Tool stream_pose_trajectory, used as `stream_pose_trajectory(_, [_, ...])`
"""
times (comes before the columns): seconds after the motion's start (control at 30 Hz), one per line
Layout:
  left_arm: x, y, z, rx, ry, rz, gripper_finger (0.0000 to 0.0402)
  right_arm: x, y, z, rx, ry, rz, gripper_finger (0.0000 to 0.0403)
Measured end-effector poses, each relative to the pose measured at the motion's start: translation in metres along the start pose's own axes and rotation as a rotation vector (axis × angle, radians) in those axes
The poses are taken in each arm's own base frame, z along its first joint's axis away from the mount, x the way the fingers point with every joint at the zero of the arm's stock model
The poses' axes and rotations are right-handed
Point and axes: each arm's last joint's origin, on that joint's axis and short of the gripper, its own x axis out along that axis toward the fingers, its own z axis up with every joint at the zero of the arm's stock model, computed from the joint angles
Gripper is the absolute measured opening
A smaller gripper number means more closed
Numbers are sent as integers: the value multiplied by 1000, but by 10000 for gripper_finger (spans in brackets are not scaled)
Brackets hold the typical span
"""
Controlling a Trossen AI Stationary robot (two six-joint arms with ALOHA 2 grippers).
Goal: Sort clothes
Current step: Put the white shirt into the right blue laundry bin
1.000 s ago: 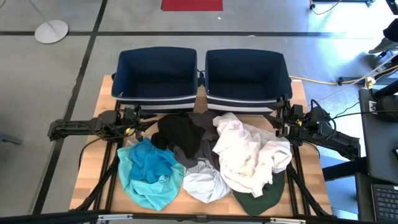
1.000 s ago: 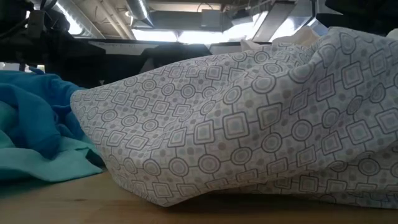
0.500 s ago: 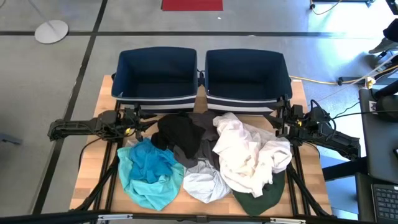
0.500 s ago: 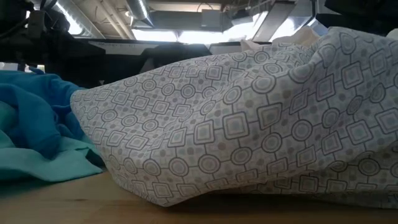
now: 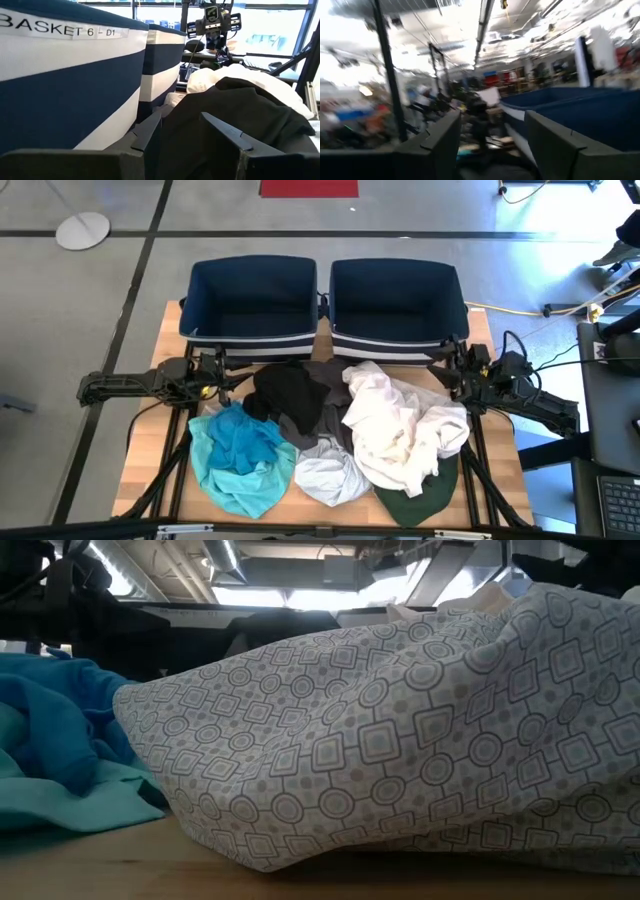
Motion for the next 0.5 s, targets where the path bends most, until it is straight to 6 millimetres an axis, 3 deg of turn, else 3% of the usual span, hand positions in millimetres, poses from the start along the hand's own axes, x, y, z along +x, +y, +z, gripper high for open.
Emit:
stream_pose_trajectory(0.07, [0,0,0,-11,1,0,125,0,1,0,68,5,18,221])
stream_pose_trajectory(0.27, [0,0,1,-28,-8,8,125,0,3,8,51,-30,22,221])
stream_pose_trajectory(0.5, [0,0,1,-44,-11,8,125,17,10,34,27,40,53,221])
